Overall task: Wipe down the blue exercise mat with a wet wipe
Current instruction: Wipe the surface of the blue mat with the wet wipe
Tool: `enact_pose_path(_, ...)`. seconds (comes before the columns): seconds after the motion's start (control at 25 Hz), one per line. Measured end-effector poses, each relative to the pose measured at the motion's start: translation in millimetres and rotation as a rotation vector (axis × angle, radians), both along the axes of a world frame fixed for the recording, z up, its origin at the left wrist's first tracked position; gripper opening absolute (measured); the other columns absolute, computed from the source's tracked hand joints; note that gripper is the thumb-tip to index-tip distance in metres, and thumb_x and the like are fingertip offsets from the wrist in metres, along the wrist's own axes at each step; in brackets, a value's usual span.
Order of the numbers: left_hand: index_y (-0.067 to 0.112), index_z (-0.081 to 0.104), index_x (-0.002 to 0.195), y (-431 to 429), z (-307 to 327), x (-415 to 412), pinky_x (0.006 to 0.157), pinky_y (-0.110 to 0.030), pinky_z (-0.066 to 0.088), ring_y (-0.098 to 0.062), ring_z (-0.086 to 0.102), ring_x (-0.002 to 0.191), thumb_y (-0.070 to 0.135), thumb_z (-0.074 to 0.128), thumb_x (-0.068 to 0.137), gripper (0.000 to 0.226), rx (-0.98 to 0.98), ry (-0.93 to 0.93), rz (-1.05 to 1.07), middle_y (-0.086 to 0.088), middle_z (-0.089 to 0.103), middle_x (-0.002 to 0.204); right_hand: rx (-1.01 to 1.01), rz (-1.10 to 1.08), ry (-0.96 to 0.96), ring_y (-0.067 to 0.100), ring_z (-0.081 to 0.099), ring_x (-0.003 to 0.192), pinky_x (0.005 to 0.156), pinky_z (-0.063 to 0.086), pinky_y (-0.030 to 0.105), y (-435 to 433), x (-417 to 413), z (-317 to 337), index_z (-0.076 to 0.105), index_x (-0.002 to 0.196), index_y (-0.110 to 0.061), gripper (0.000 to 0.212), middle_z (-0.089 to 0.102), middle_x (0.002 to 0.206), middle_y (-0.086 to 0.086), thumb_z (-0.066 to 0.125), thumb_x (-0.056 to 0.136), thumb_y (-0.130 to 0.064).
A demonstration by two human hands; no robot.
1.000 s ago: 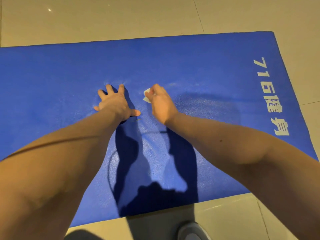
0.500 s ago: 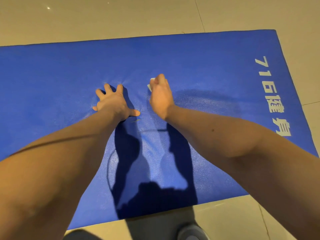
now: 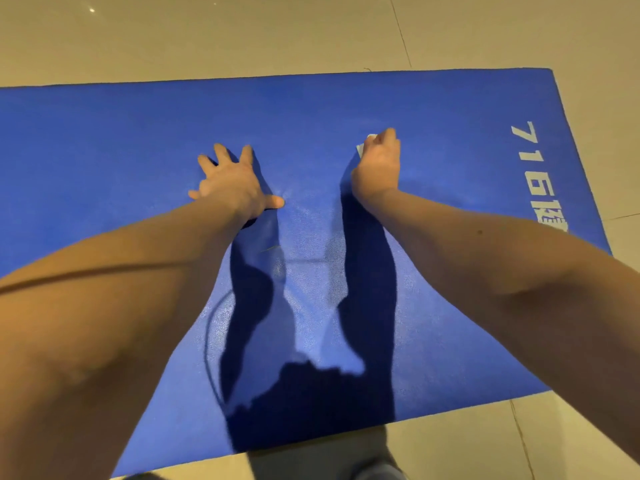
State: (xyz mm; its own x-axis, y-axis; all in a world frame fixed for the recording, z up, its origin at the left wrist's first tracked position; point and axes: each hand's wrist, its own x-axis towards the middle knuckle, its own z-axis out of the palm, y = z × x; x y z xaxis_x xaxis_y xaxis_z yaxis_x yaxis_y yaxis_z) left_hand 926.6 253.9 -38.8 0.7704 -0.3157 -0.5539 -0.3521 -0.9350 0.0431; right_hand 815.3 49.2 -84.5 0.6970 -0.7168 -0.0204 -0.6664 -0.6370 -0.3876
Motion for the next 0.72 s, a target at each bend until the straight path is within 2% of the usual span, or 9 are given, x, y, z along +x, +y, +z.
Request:
enact_pose_path(0.04,0.039,0.015,0.153,-0.9,0.0,2.2,0.098,-0.07,0.042,-0.042,0.007,0.146,0.072,0.079,0.065,0.114,0.011,-0.001,-0.001,-0.006,0.006,0.159,0.024,0.014,-0.056,0.017,0.024,0.098,0.084,0.026,0.029,13.4,6.6,-0.3,0.036,0.102,-0.016,0.024,0.028,0.108,0.004,0.05,0.09,-0.001)
enact_pose_path(0.12,0.038,0.02,0.15,-4.0,-0.2,6.0,0.096,-0.07,0.045,-0.043,0.009,0.145,0.071,0.081,0.063,0.112,0.018,0.003,0.009,-0.007,0.009,0.156,0.047,0.125,-0.049,0.026,0.04,0.103,0.088,0.035,0.034,43.9,22.8,-2.1,0.052,0.108,-0.01,0.021,0.044,0.114,0.013,0.051,0.09,-0.001)
enact_pose_path(0.16,0.037,0.021,0.149,-5.5,-0.9,6.3,0.095,-0.069,0.045,-0.043,0.009,0.144,0.071,0.082,0.062,0.111,0.021,0.006,0.012,-0.007,0.01,0.155,0.051,0.187,-0.043,0.031,0.044,0.108,0.09,0.039,0.037,57.4,28.6,-0.9,0.055,0.112,-0.004,0.023,0.048,0.119,0.017,0.052,0.089,0.0)
enact_pose_path(0.24,0.037,0.023,0.148,-7.1,-2.0,7.6,0.094,-0.068,0.047,-0.043,0.011,0.143,0.072,0.083,0.06,0.112,0.033,0.005,0.009,-0.008,0.011,0.153,0.026,0.322,-0.055,0.033,0.046,0.105,0.087,0.045,0.042,71.3,33.7,0.3,0.055,0.108,0.0,0.023,0.049,0.118,0.017,0.049,0.087,0.004)
enact_pose_path(0.36,0.038,0.021,0.148,-6.7,-1.8,8.7,0.091,-0.067,0.049,-0.043,0.013,0.142,0.075,0.081,0.059,0.114,0.052,-0.004,0.003,-0.008,0.012,0.152,-0.104,0.463,0.035,0.034,0.045,0.107,0.08,0.04,0.04,47.8,24.7,4.1,0.055,0.121,-0.005,0.042,0.049,0.124,0.014,0.049,0.081,0.004)
enact_pose_path(0.44,0.038,0.019,0.149,-5.6,-0.7,7.5,0.089,-0.066,0.051,-0.043,0.013,0.142,0.076,0.079,0.06,0.114,0.068,-0.013,-0.008,-0.009,0.012,0.152,-0.192,0.345,0.127,0.035,0.043,0.113,0.079,0.034,0.038,15.4,15.0,4.9,0.056,0.129,-0.013,0.053,0.047,0.13,0.012,0.05,0.078,0.001)
enact_pose_path(0.52,0.037,0.018,0.15,-4.6,0.7,7.4,0.087,-0.065,0.052,-0.043,0.012,0.143,0.077,0.078,0.061,0.115,0.081,-0.022,-0.02,-0.009,0.011,0.154,-0.205,0.141,0.223,0.035,0.042,0.116,0.077,0.029,0.036,-11.0,10.9,4.8,0.057,0.126,-0.014,0.049,0.046,0.132,0.012,0.051,0.08,0.0)
enact_pose_path(0.6,0.037,0.016,0.151,-5.2,1.0,6.9,0.087,-0.064,0.053,-0.044,0.012,0.143,0.078,0.078,0.061,0.117,0.081,-0.02,-0.022,-0.009,0.01,0.154,-0.218,0.035,0.283,0.033,0.042,0.117,0.076,0.028,0.034,-11.8,14.3,6.8,0.055,0.126,-0.012,0.042,0.046,0.131,0.011,0.052,0.085,-0.002)
enact_pose_path(0.72,0.038,0.019,0.15,-3.6,-0.7,7.0,0.087,-0.063,0.053,-0.042,0.014,0.141,0.077,0.078,0.06,0.115,0.066,-0.021,-0.019,-0.008,0.012,0.153,-0.122,0.124,0.1,0.034,0.046,0.115,0.079,0.035,0.038,23.1,27.9,6.4,0.056,0.125,-0.008,0.036,0.052,0.129,0.01,0.042,0.091,-0.011)
